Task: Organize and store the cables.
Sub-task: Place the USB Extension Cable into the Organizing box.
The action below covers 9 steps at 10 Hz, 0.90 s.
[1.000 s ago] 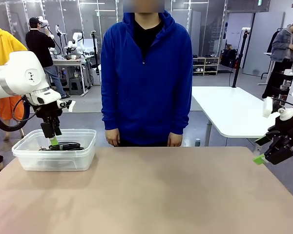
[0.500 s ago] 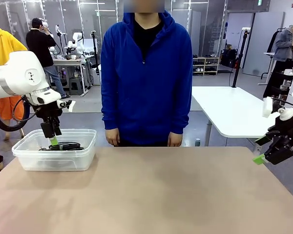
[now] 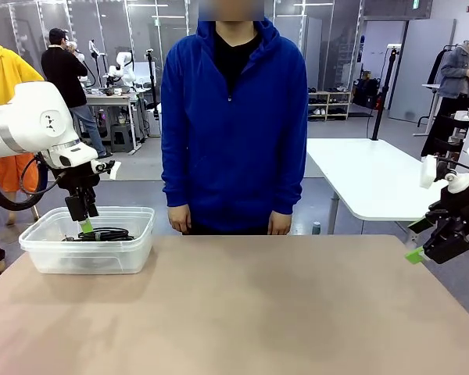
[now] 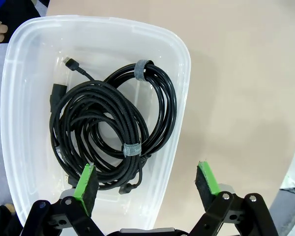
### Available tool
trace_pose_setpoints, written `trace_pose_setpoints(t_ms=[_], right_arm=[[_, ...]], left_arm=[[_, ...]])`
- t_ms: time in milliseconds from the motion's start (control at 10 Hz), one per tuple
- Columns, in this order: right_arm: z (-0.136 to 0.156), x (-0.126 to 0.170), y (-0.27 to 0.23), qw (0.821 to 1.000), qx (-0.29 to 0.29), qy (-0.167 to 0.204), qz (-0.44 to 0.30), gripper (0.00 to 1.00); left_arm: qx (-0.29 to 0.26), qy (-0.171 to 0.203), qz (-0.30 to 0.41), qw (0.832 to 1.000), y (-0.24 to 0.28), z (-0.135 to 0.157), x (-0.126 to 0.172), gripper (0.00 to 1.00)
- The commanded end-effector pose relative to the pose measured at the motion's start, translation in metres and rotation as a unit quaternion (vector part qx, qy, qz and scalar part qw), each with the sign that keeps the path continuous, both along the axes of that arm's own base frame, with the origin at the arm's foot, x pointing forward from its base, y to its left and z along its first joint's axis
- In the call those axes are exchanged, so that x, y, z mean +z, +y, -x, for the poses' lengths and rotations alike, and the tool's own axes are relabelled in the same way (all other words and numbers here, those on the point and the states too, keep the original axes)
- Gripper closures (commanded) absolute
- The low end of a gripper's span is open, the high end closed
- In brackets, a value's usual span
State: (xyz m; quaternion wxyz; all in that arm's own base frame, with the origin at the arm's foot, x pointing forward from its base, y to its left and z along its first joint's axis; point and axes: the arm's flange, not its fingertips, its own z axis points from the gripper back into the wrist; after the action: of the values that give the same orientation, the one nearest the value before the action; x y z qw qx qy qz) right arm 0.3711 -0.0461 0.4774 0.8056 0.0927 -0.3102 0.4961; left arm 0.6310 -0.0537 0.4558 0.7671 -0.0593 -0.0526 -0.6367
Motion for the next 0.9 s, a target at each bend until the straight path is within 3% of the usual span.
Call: trace_pose_setpoints(t_ms=[0,800], right_arm=[[-0.0012,-0.0001,0.0018,1.000,-0.006,0.005,-0.005,0.00],[-0.0012,-0.0001,0.0018,1.000,-0.006,0.005,-0.005,0.00]], left_arm=[[0.001,-0.003,0.000,1.000,0.0011,-0.0014,0.0015,0.00],[0.001,-0.003,0.000,1.000,0.0011,-0.0014,0.0015,0.00]])
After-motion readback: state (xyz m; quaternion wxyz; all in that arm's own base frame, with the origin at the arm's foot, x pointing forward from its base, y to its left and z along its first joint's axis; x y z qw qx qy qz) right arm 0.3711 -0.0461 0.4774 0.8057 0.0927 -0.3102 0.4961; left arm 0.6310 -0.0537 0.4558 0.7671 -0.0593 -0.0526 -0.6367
